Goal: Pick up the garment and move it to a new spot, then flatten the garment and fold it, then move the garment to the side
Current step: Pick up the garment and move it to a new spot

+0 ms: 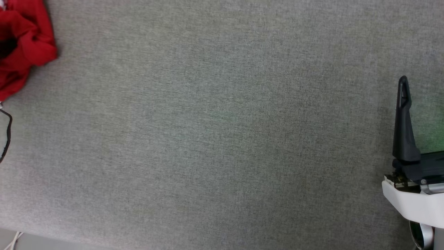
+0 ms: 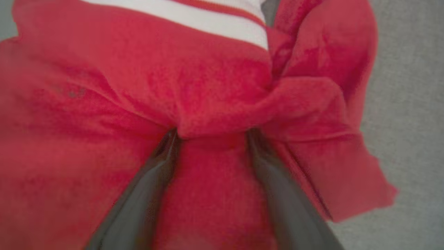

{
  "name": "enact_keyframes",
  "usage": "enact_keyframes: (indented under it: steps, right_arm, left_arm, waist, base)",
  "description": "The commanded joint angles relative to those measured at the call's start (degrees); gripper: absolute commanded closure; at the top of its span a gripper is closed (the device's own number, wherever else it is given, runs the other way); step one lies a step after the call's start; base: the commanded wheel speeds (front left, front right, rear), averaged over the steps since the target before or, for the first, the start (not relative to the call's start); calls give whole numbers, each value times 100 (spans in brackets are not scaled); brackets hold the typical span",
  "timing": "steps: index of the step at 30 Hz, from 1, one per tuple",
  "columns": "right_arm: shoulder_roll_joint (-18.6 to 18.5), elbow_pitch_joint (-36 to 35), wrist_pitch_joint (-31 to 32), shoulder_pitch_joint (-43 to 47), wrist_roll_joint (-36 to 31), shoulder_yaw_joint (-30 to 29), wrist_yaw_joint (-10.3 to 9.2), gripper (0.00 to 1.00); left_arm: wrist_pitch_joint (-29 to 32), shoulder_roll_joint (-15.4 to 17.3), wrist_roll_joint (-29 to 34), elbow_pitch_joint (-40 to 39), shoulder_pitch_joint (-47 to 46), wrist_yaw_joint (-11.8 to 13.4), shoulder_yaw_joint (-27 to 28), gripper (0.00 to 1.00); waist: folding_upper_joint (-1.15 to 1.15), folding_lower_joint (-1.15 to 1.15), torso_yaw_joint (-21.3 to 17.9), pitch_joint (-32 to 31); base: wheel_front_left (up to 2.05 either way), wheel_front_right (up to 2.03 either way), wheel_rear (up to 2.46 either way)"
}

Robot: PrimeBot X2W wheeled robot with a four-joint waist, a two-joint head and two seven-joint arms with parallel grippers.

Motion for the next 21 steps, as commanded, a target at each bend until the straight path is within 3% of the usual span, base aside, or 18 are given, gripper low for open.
enact_keyframes:
  steps: [1,6,7,8,21]
  right_arm:
    - [-22,-4,-12,-104,21,21,-4,0]
    - [-13,66,-12,-167,7,76,-4,0]
    - [-11,86,-12,-184,6,85,-4,0]
    - [-10,95,-12,-215,7,97,-4,0]
    - [53,389,-11,-161,172,204,-4,0]
  left_arm:
    - [102,-25,-10,8,199,-1,-238,0]
    - [-79,-255,-31,176,333,-5,-756,0]
    - [-130,-267,-67,196,335,-9,-825,34]
    - [-179,-272,-102,225,318,-12,-883,100]
    - [-1031,518,-4,-135,-385,0,-1335,100]
  waist:
    - [0,-1,-42,83]
    - [0,-1,-70,136]
    - [0,-1,-76,123]
    - [0,-1,-81,100]
    - [0,-1,-33,-761]
  base:
    - [0,0,0]
    - [0,0,0]
    - [0,0,0]
    - [0,0,0]
    - [0,0,0]
